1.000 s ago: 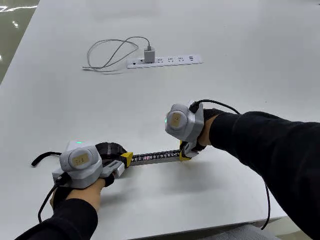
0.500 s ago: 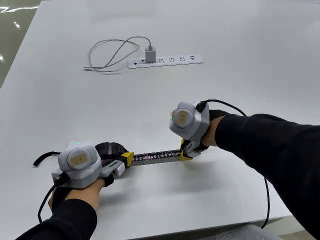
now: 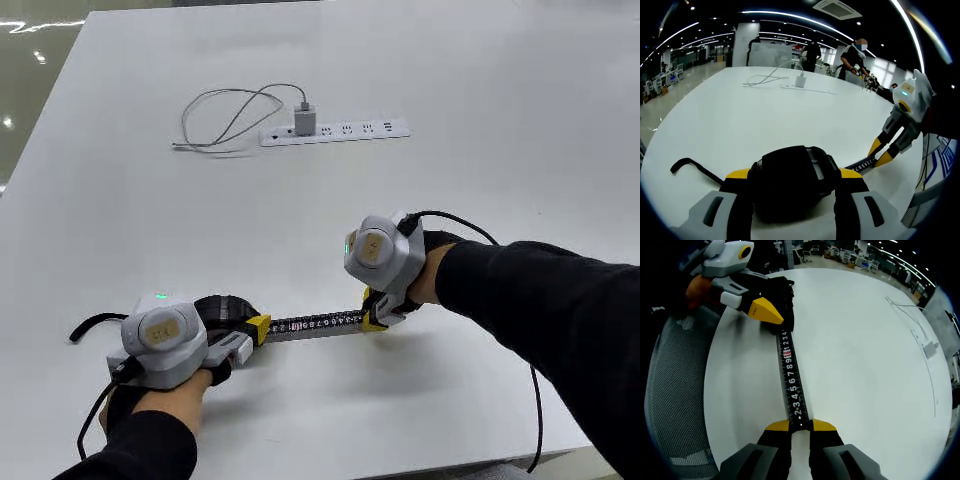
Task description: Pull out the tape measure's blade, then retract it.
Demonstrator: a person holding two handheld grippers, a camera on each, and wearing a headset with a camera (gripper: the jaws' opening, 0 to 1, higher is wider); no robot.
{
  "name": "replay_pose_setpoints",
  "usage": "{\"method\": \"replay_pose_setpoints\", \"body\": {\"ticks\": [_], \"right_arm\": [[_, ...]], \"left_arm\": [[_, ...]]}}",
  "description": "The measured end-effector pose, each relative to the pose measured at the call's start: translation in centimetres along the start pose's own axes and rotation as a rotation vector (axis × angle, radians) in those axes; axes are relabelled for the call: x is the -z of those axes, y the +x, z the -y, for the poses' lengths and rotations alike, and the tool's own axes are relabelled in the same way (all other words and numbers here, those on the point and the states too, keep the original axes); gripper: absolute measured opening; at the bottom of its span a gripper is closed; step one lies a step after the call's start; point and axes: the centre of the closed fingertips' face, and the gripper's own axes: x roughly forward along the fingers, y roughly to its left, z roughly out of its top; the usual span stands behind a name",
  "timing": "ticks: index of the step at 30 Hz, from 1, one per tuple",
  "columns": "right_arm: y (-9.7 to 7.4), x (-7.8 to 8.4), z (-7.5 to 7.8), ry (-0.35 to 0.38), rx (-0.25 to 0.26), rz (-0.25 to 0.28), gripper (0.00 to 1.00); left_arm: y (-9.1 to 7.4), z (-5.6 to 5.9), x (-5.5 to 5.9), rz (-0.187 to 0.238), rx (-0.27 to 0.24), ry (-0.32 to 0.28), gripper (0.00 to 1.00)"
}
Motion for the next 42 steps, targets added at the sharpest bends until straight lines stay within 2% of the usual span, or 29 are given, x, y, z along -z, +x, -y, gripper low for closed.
{"method": "replay_pose_setpoints", "body": {"ticks": [4,13,20,22,26,38,39,42], "right_arm": [[0.0,-0.1,-0.1,0.032,-0.005,0.002,0.09],[0.1,-0.3,-0.2,0.028,-0.004,-0.005,0.1],[0.2,-0.5,-0.1,0.018,-0.02,-0.002,0.1],[0.2,-0.5,-0.2,0.048,-0.035,0.007,0.1],[0.2,-0.6,-0.2,0.042,-0.042,0.015,0.1],[0.4,-1.1,-0.3,0.052,-0.025,0.011,0.1],[0.4,-1.1,-0.3,0.072,-0.02,0.015,0.1],[0.5,-1.2,-0.3,0.056,-0.017,0.017,0.1]], "left_arm": [[0.0,0.0,0.0,-0.003,0.003,0.001,0.61],[-0.1,0.1,0.0,-0.006,0.008,0.005,0.61],[0.0,0.1,0.0,-0.005,0.008,0.005,0.61],[0.0,0.1,0.0,-0.004,0.009,0.006,0.61],[0.0,0.1,0.0,-0.003,0.01,0.005,0.61],[0.0,0.1,0.1,-0.003,0.01,0.005,0.61],[0.0,0.2,0.1,-0.003,0.01,0.006,0.61],[0.0,0.1,0.1,-0.004,0.009,0.008,0.61]]}}
